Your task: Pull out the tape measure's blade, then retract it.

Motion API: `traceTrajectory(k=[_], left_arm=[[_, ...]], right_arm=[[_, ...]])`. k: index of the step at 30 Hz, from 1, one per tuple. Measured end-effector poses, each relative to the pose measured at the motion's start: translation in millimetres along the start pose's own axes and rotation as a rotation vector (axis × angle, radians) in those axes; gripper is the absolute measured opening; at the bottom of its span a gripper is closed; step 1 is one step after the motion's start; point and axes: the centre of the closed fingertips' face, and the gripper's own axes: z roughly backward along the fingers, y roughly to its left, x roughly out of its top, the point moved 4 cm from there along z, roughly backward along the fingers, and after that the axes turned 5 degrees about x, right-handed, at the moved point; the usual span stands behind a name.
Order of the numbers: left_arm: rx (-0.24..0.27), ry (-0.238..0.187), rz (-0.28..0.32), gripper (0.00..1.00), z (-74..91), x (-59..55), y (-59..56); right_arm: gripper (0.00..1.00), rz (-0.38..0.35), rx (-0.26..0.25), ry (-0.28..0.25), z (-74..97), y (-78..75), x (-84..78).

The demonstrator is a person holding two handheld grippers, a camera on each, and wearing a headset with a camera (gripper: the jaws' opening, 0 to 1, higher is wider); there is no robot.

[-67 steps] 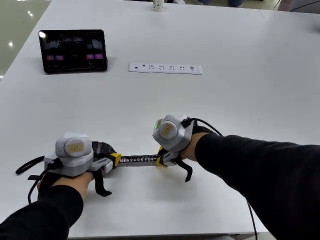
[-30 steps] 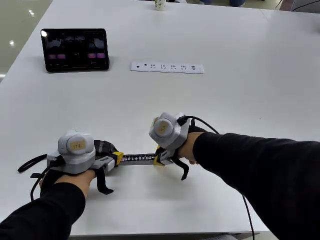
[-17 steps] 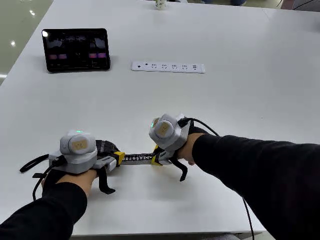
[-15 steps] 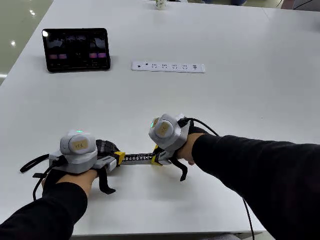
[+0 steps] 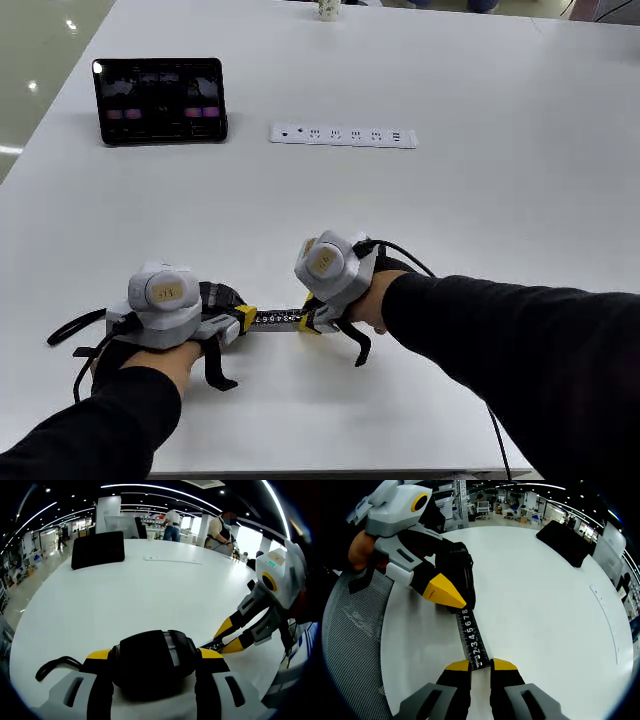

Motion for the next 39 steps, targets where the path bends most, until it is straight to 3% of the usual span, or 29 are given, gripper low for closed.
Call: traceTrajectory(k=[29, 35, 39], left_arm=[[-0.005, 0.012, 0.012, 0.61, -1.0, -1.0, 0.5], [-0.003, 0.013, 0.013, 0.61, 0.0, -0.8, 0.7], [-0.006, 0.015, 0.013, 0.61, 0.2, -0.6, 1.0]], right_arm=[[0.11, 0.0, 0.006, -0.015, -11.0, 3.1, 19.5], [0.11, 0.038, 0.007, -0.022, -14.3, 3.0, 23.9], [0.11, 0.016, 0.011, -0.029, -14.8, 2.3, 25.3]])
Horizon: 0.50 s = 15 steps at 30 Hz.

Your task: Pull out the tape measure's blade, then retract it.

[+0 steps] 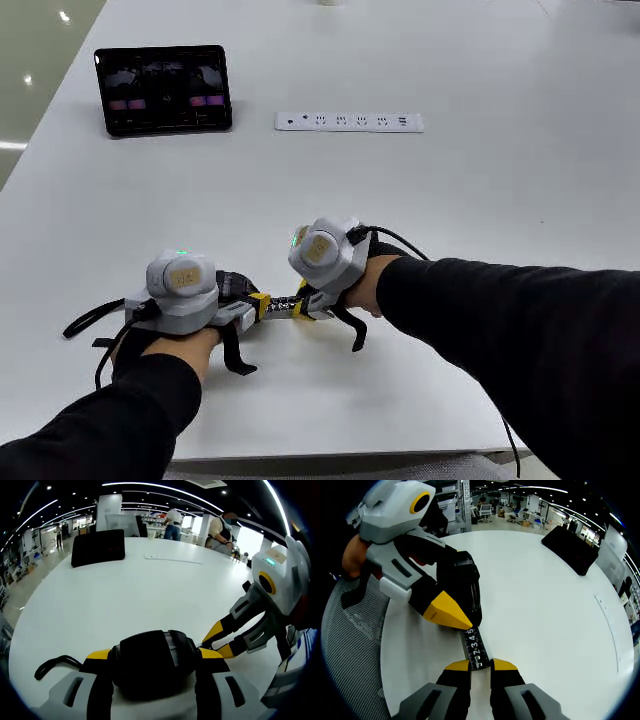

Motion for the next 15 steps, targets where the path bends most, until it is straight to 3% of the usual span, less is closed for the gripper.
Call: traceTrajectory(k=[15], left_arm=[[-0.016, -0.007, 0.002, 0.61, -1.4, 0.4, 0.0]], right_arm=[[0.11, 0.004, 0.015, -0.019, -1.7, 1.5, 3.5]])
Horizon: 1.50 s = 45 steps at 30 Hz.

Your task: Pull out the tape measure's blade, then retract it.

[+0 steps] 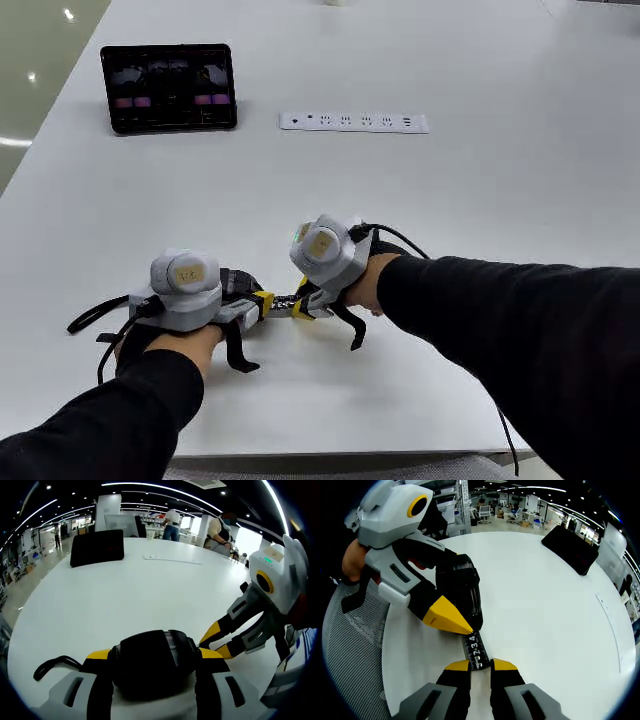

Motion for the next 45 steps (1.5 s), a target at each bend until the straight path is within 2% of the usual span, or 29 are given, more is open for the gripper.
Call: traceTrajectory(k=[10, 45], left_arm=[[-0.03, 0.012, 0.019, 0.61, 0.7, 1.9, 2.1], [-0.041, 0.013, 0.039, 0.61, 3.0, 0.0, 2.5]], right_arm=[[0.11, 0.012, 0.02, -0.034, -3.9, 1.6, 4.1], [0.11, 0.011, 0.051, -0.073, -17.5, 5.7, 21.3]])
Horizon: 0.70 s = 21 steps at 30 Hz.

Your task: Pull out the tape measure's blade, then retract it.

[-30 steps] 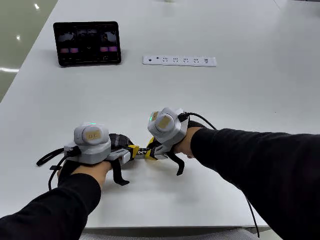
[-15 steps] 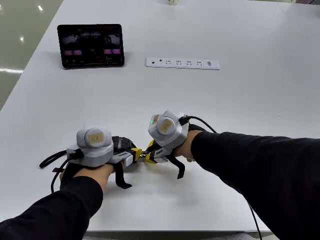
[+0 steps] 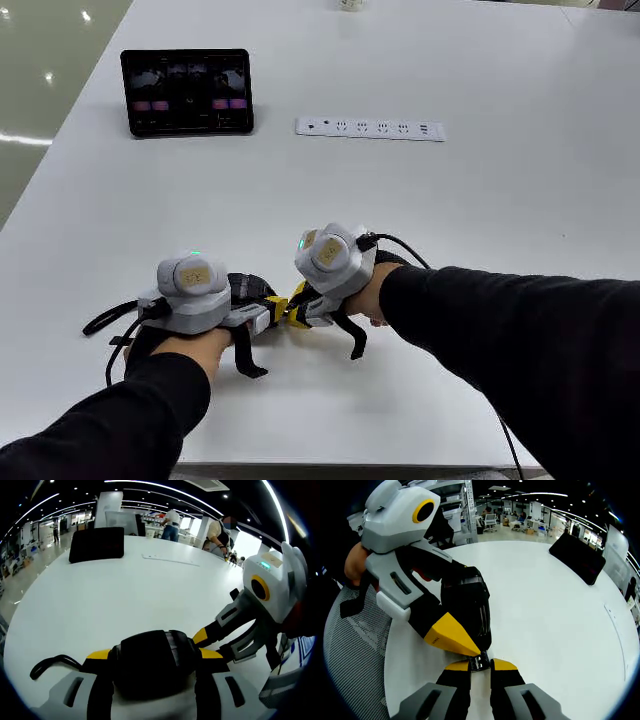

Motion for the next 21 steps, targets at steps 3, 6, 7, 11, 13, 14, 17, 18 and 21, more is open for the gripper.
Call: traceTrajectory(k=[3, 6, 7, 11, 13, 14, 17, 18, 21], left_arm=[[-0.001, 0.001, 0.002, 0.61, 0.0, 0.2, 0.1], [-0.003, 0.0, 0.004, 0.61, 0.3, 0.4, -0.1], [-0.004, -0.001, 0.005, 0.61, 0.2, 0.4, -0.1], [-0.007, 0.001, 0.005, 0.61, -0.2, 0.2, 0.2], [-0.006, 0.001, 0.005, 0.61, -0.8, 0.2, 0.6], [-0.006, 0.0, 0.006, 0.61, -0.9, 0.2, 0.7], [-0.006, -0.001, 0.005, 0.61, -1.6, 0.3, 0.9], [-0.006, -0.001, 0.005, 0.61, -1.9, 0.2, 1.0], [-0.006, -0.002, 0.003, 0.61, -2.1, 0.2, 1.0]], right_arm=[[0.11, 0.005, 0.002, 0.003, -0.9, -0.3, 1.3], [0.11, 0.007, 0.004, 0.003, -1.7, 0.3, 2.8], [0.11, 0.008, 0.005, 0.003, -2.2, 0.2, 3.2], [0.11, 0.013, 0.01, -0.002, -2.8, 1.4, 4.8], [0.11, 0.013, 0.013, -0.007, -3.5, 1.8, 5.6], [0.11, 0.013, 0.013, -0.008, -3.2, 2.5, 5.8], [0.11, 0.021, 0.012, -0.005, -3.4, 2.5, 5.9], [0.11, 0.018, 0.01, -0.007, -3.8, 2.3, 5.4], [0.12, 0.016, 0.005, -0.012, -4.0, 2.2, 5.1]])
